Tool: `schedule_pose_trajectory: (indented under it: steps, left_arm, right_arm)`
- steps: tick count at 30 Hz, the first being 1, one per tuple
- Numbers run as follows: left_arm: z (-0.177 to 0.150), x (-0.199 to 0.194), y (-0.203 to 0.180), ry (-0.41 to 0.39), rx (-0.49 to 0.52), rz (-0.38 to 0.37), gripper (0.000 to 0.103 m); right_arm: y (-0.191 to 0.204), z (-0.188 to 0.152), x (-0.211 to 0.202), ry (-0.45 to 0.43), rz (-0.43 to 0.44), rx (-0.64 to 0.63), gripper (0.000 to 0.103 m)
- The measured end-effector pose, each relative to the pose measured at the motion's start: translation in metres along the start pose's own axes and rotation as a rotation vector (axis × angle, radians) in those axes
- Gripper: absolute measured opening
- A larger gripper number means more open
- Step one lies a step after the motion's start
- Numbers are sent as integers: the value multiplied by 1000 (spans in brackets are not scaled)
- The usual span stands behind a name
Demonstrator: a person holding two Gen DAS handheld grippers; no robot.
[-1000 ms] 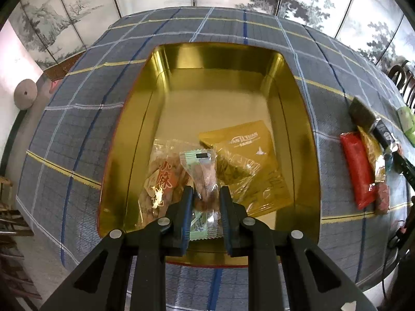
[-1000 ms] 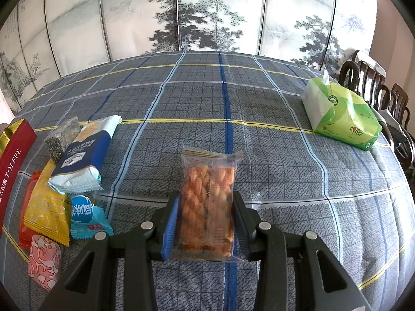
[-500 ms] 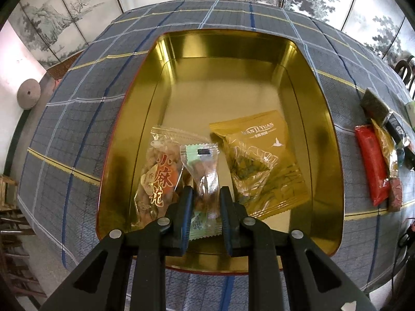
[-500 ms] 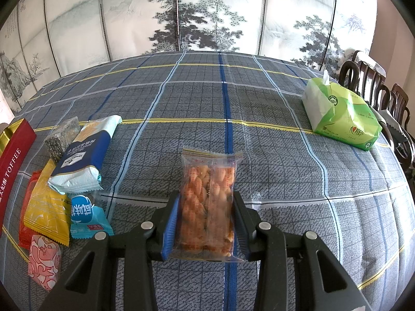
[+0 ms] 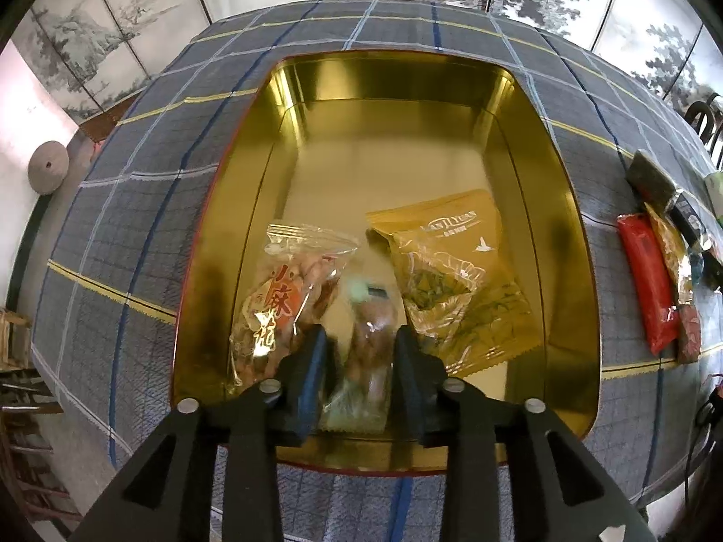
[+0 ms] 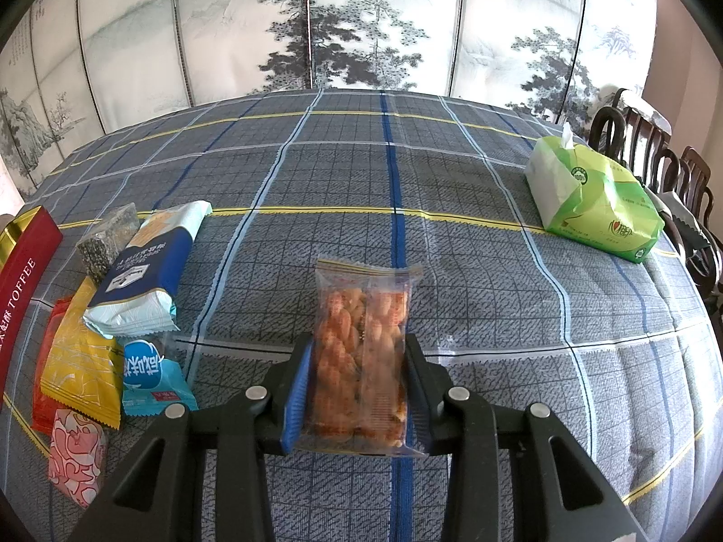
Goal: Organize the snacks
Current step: 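Open the left tool to release the packet in the tin, then carry the orange-sticks bag toward the gold tin with the right tool while the left tool withdraws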
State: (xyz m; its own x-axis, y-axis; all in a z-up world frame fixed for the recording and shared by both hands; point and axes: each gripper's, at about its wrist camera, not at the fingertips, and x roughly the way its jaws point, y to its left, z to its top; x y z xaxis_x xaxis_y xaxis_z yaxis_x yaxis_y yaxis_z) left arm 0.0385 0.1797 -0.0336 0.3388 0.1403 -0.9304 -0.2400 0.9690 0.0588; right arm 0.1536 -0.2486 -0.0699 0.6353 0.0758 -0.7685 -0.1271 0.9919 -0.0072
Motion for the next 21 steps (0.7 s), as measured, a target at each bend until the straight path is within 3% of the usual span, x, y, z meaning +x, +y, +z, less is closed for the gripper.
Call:
schedule_pose_trajectory:
  steps: [21]
  left_arm:
    - [-2, -26, -4, -78, 27, -1, 62]
  right_arm:
    - [-3, 2, -1, 19, -35, 27, 38]
